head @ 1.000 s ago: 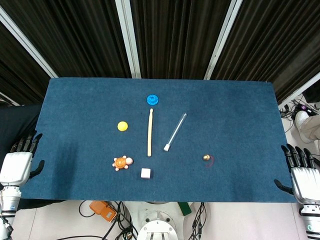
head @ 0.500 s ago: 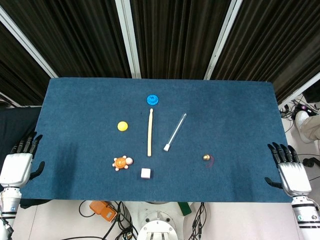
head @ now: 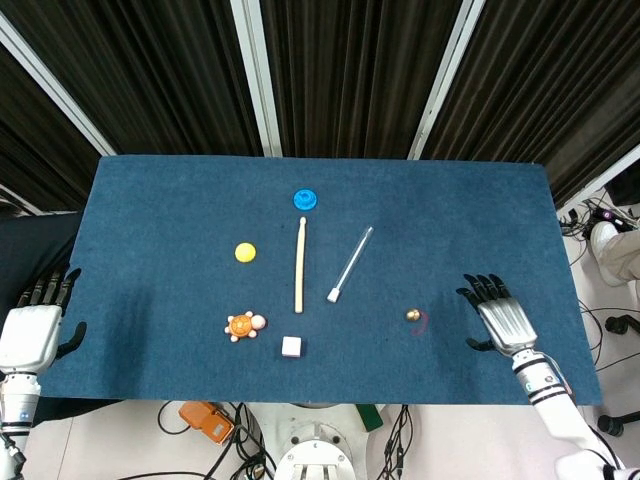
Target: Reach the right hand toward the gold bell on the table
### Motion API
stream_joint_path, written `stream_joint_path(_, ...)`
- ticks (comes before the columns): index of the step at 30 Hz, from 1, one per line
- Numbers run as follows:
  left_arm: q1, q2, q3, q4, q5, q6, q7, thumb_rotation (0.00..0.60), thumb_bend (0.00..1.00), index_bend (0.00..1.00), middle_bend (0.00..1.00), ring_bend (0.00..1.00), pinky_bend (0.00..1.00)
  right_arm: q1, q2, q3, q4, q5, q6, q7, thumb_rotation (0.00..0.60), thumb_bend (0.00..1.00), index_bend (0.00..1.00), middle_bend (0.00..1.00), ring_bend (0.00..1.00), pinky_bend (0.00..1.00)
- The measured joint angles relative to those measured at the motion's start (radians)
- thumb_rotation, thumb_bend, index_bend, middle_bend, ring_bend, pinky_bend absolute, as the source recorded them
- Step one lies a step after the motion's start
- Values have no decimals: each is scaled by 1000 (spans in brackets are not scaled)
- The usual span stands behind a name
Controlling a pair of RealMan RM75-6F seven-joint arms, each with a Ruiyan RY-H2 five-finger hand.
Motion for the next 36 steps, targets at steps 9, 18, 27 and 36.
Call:
stream_joint_path(9,-3,0,0,1,-7,-10,7,600,351,3,0,29,169,69,-71,18,23,13,-42,-36,600,236,376,103,102,92)
stream_joint_path(18,-5,1,-1,-1,-17,-15,16,600,352,4,0,29,169,121,-130,24,75,33,-82,-16,600,237,428,103,104,104)
stream_joint_path(27,-7,-1,-1,-2,-24,-20,30,600,351,4,0,29,169,165,-186,21,125,34,-105,4,600,238,465,103,104,105)
stream_joint_path(36,-9,-3,-3,-7,-39,-25,45,600,351,3,0,29,170,192,-214,14,159,36,-117,30,600,277,527,103,105,105)
